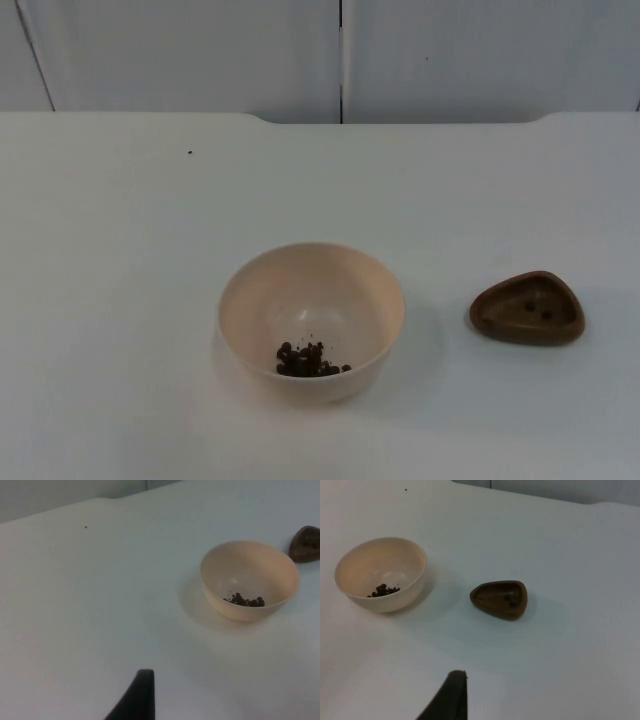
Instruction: Pick up the bowl with the left hand and pour the coffee beans from the cup into the bowl with the right hand.
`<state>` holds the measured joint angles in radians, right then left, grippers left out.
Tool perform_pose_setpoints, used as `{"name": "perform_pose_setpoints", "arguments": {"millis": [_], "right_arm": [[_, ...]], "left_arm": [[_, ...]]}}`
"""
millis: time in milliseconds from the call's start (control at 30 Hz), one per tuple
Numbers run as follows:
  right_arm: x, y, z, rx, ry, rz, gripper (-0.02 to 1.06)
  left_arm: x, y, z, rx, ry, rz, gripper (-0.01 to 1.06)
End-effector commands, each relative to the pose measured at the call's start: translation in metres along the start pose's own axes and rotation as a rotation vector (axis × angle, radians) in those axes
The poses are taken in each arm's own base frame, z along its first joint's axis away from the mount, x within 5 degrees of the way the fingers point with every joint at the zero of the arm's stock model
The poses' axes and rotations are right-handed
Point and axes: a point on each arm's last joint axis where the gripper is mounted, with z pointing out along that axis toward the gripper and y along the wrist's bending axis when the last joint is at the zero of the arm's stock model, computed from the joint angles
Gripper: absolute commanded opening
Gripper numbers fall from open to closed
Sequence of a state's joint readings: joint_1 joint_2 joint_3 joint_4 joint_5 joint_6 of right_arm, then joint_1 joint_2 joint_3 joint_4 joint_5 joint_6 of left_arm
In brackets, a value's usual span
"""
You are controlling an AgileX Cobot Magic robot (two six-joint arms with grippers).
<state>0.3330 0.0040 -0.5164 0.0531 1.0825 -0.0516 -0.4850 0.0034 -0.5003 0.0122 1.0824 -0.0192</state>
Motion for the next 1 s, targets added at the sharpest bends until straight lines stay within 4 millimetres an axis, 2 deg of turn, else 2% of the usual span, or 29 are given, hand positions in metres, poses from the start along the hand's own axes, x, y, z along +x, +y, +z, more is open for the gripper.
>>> {"name": "perform_pose_setpoints", "arguments": {"millis": [0, 567, 967], "right_arm": [[0.0004, -0.0006, -0.0003, 0.007, -0.004, -0.001, 1.05], [0.0, 0.0012, -0.0002, 0.0, -0.009, 0.027, 1.05], [-0.0009, 0.0026, 0.0011, 0.195, -0.013, 0.127, 1.05]], "left_arm": [[0.0, -0.001, 0.0002, 0.012, -0.01, -0.008, 1.0], [0.0, -0.0003, 0.0002, 0.005, -0.01, -0.004, 1.0], [0.0, 0.0001, 0.0002, 0.001, -0.01, -0.002, 1.0]]}}
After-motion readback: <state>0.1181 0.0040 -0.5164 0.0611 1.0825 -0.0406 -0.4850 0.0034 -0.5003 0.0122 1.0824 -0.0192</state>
